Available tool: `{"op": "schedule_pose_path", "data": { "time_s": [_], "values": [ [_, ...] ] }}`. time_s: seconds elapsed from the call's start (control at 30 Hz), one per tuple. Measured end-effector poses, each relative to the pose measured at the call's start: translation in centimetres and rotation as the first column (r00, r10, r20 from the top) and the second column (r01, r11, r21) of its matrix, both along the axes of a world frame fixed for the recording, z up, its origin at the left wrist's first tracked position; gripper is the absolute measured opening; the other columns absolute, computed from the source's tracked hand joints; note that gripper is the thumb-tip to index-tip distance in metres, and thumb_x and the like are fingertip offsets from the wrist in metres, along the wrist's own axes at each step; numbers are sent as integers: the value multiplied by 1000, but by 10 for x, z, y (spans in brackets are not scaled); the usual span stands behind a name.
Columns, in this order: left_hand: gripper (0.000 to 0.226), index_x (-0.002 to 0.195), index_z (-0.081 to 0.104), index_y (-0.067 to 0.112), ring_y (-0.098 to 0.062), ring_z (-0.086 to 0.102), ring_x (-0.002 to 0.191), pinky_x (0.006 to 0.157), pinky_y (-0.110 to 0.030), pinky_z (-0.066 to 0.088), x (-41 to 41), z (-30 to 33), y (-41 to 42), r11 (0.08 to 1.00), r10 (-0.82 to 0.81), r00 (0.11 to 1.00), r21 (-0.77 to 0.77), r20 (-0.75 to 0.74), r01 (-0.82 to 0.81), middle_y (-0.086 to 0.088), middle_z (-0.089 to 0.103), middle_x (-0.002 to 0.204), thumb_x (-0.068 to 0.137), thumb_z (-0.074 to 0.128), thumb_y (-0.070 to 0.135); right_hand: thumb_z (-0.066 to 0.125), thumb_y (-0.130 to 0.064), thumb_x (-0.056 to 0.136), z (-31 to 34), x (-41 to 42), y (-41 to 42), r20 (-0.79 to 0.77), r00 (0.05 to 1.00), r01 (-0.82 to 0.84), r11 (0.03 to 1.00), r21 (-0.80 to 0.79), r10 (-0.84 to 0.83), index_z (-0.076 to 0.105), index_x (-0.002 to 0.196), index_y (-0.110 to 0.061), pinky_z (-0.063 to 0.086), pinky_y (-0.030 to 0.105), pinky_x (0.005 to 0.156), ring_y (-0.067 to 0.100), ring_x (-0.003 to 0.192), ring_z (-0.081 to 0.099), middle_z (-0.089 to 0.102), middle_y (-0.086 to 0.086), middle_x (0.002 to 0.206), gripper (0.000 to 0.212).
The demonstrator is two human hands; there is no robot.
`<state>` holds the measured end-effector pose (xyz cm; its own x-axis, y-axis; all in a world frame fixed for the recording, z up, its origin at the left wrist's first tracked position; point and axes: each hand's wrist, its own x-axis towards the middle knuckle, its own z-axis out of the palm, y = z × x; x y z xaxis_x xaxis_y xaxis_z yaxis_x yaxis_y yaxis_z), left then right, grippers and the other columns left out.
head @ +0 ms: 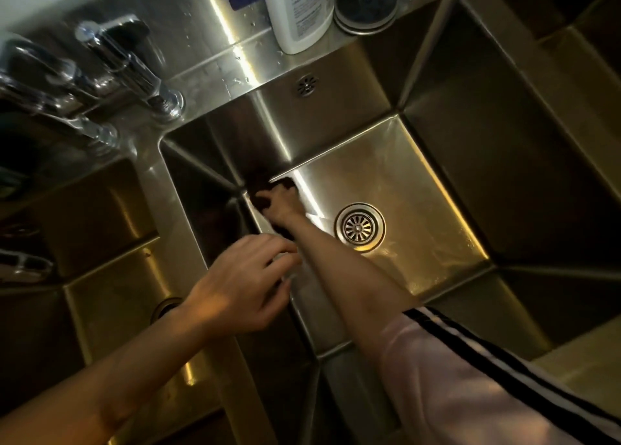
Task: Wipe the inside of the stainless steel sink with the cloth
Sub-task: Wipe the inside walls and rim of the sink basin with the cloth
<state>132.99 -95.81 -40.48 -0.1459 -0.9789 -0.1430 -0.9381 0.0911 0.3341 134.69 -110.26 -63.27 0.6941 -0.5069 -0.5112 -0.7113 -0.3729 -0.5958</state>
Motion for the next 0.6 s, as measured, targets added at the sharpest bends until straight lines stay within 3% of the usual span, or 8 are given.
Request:
{"op": "schedule_pose_path", "data": {
  "time_s": [0.07,0.3,0.43,0.6],
  "values": [
    [35,108,67,11,-21,60,94,78,-32,49,0,-2,1,1000,7,1000,14,7,-7,-9,64,106,90,45,30,54,-25,87,-4,8,19,-26,993,-113,993,-32,112,52,129,-42,40,43,102,34,120,37,44,3,135,46],
    [34,113,64,14,-19,58,99,80,-34,49,0,-4,3,999,28,999,43,-18,-27,-6,62,110,91,45,31,53,-18,87,-5,-8,8,39,998,-50,980,-195,58,51,133,-37,44,45,97,33,120,40,46,4,133,49],
    [32,112,65,13,-19,58,101,83,-33,46,1,-4,3,999,28,999,17,-18,-28,-4,62,113,89,49,28,51,-13,85,-10,-32,-28,68,997,57,943,-327,-37,57,128,-35,41,36,95,34,112,44,50,4,128,48],
    [31,111,66,9,-22,60,97,80,-35,45,1,-5,2,999,26,999,-26,-31,-26,-6,63,110,88,51,23,52,-13,84,-15,-82,-104,28,982,179,880,-441,-186,58,128,-32,38,40,101,36,113,44,48,8,131,49]
  ]
}}
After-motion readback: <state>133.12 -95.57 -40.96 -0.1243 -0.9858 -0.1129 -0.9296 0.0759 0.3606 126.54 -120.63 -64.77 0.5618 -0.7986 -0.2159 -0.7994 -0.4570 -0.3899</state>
